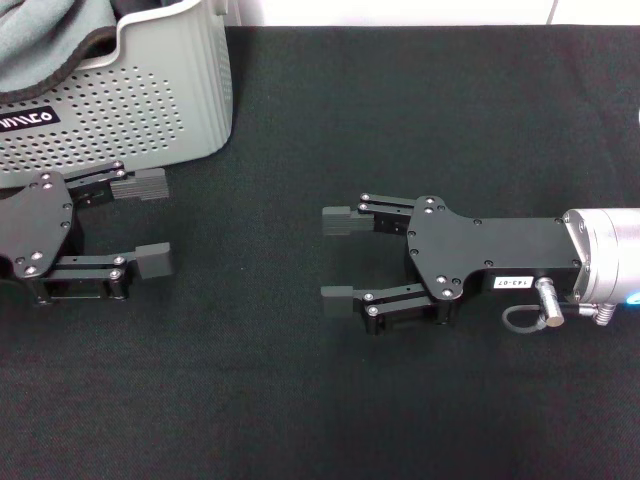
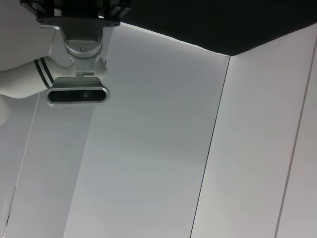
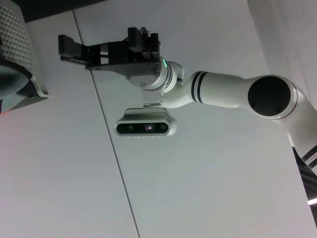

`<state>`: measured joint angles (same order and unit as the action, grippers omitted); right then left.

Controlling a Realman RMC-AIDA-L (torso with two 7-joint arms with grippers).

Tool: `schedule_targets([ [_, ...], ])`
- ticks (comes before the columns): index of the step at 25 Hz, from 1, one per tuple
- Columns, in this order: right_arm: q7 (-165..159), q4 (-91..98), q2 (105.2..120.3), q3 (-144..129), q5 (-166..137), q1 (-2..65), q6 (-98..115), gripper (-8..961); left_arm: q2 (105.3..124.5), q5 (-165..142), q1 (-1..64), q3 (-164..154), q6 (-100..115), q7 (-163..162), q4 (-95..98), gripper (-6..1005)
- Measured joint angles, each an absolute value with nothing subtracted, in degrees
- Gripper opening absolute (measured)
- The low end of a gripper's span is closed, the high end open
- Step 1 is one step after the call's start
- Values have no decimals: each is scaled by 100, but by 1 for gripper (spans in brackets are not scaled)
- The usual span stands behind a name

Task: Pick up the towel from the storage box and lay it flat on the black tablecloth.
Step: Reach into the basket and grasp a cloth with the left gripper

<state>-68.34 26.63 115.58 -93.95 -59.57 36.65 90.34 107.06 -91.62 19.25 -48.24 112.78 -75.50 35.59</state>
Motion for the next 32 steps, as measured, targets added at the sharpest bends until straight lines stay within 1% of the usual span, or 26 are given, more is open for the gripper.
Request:
schedule_targets([
  [9, -6786, 2663, 11557, -9395, -5935, 3660, 9006, 870, 10710, -9151, 1925, -4796, 11249, -7540, 3543, 888],
  [18, -6672, 2662, 11557, -9324, -5934, 3547, 8952, 870, 10915, -9230, 1885, -4041, 10920, -7550, 3348, 888],
  [19, -6655, 2663, 11557, -9321, -5933, 3536, 8941, 870, 10915, -9230, 1885, -4041, 10920, -7550, 3348, 888],
  [21, -6614, 2662, 11557, -9321, -5932, 3521, 8818, 870, 11053, -9282, 1803, -3739, 10811, -7539, 3481, 888],
  [22, -6589, 2662, 11557, -9322, -5933, 3521, 8721, 870, 11199, -9381, 1693, -3664, 10670, -7502, 3830, 887],
  [23, -6559, 2663, 11557, -9322, -5938, 3520, 8612, 870, 11199, -9381, 1693, -3664, 10670, -7502, 3830, 887],
  [24, -6526, 2653, 11557, -9322, -5945, 3517, 8493, 870, 11266, -9429, 1640, -3655, 10607, -7489, 4006, 887],
  [25, -6496, 2634, 11557, -9322, -5948, 3514, 8357, 870, 11477, -9535, 1455, -3646, 10405, -7459, 4629, 887],
  [28, -6475, 2556, 11557, -9310, -5935, 3513, 8076, 870, 11784, -9495, 1132, -3624, 10206, -7458, 5592, 885],
  [30, -6474, 2528, 11557, -9256, -5928, 3513, 7979, 870, 11908, -9325, 999, -3530, 10187, -7489, 6039, 880],
  [32, -6474, 2522, 11566, -9182, -5929, 3514, 7924, 870, 11965, -9016, 947, -3415, 10191, -7528, 6206, 875],
])
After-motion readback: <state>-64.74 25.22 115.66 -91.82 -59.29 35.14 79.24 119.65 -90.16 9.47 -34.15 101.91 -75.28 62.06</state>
